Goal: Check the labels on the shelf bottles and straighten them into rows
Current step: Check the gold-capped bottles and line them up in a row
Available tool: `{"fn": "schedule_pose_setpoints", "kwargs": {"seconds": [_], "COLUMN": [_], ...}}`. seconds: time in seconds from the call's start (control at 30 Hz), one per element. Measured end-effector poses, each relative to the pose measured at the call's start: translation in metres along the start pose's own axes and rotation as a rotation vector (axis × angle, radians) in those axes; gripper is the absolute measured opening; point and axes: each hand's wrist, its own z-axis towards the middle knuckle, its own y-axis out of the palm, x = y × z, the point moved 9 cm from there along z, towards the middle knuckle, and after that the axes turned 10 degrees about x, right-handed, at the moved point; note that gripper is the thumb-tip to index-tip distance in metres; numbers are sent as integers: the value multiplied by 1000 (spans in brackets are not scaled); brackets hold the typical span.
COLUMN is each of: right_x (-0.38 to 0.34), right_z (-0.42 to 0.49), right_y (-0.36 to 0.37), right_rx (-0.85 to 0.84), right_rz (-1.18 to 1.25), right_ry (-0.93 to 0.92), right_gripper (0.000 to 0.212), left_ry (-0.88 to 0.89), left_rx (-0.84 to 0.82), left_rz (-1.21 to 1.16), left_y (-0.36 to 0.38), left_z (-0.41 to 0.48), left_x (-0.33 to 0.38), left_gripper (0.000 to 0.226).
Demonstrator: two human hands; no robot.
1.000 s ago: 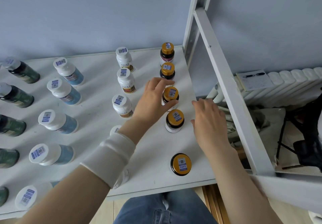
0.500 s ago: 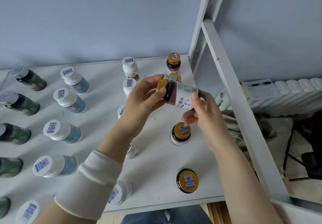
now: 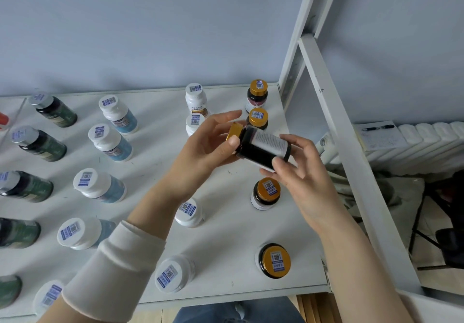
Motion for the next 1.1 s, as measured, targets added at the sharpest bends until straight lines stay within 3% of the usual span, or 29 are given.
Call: {"fn": "schedule_pose_setpoints", "kwargs": {"seconds": [0.17, 0.33, 0.4, 0.5, 0.63, 0.9, 1.1], "right_x": [-5, -8, -17, -47, -50, -31, -10], "right_z": [-4, -6, -9, -18, -23, -20, 4], "right_y": [-5, -12, -12, -4, 6, -6, -28], "right_rx": [15, 86, 177, 353, 344, 340, 286], "right_rz": [22, 7, -106, -417, -648, -808, -1275], "right_ry": [-84, -83, -191, -512, -705, -658, -497], "right_gripper": [49, 58, 61, 58, 58, 51, 45], "left_ry": [-10, -35, -133, -312, -299, -118, 168], "left_rx": [95, 90, 93, 61, 71, 18, -80], "left_rz": [45, -109, -185, -358, -381, -114, 532], "left_y": [-4, -2, 1, 14, 17, 16, 30], "left_z": [3, 2, 3, 3, 12, 31, 44], "left_x": [-1, -4, -18, -37, -31, -8, -12], "left_gripper": [28, 32, 29, 29, 29, 27, 42]}}
